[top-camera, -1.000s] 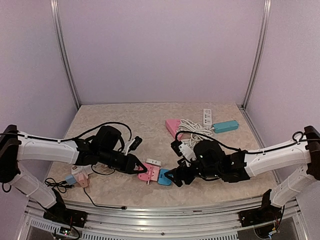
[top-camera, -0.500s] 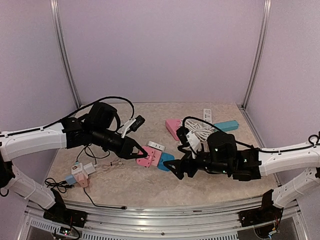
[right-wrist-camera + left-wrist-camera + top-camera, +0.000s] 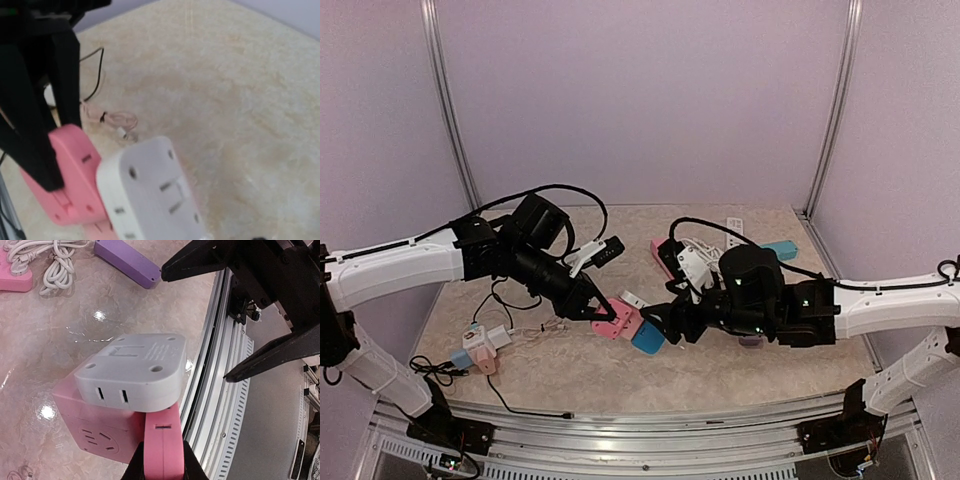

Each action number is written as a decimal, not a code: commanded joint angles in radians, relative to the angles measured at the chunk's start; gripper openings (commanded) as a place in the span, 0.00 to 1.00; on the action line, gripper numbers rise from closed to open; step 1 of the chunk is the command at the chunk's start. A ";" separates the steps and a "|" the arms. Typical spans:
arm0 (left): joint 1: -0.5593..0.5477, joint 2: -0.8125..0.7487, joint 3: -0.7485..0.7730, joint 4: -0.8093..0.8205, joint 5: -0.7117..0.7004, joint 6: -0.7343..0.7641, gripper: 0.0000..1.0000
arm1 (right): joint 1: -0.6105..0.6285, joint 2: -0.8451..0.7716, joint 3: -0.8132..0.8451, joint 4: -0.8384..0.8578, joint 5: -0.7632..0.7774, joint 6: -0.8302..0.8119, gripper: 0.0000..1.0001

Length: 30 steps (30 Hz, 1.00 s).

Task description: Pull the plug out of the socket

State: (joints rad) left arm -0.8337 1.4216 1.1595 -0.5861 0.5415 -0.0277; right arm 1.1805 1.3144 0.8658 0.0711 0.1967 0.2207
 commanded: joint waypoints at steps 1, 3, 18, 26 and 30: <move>-0.010 0.011 0.042 0.014 -0.005 0.066 0.00 | 0.014 0.064 0.075 -0.101 -0.051 -0.014 0.76; -0.010 0.011 0.039 0.022 -0.008 0.072 0.00 | 0.014 0.075 0.075 -0.101 -0.048 -0.014 0.76; -0.052 0.023 0.040 0.008 -0.033 0.101 0.00 | 0.013 0.135 0.137 -0.194 0.051 0.006 0.57; -0.073 0.029 0.036 0.007 -0.078 0.118 0.00 | 0.012 0.106 0.131 -0.209 0.111 0.027 0.47; -0.087 0.030 0.033 0.006 -0.084 0.132 0.00 | -0.014 0.067 0.098 -0.193 0.091 0.058 0.44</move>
State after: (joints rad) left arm -0.8963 1.4509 1.1603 -0.5964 0.4480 0.0658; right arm 1.1877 1.4307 0.9871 -0.1139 0.2573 0.2409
